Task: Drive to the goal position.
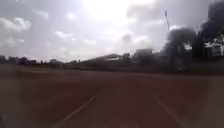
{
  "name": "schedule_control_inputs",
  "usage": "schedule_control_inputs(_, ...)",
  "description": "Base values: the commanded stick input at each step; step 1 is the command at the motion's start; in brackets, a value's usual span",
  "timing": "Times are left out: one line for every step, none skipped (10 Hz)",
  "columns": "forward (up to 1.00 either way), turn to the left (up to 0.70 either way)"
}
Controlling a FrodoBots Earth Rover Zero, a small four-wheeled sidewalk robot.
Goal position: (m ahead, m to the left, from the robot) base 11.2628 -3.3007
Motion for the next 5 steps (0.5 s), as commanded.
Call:
schedule_control_inputs(0.7, 0.0)
schedule_control_inputs(0.7, 0.0)
schedule_control_inputs(0.7, 0.0)
schedule_control_inputs(0.7, 0.0)
schedule_control_inputs(0.7, 0.0)
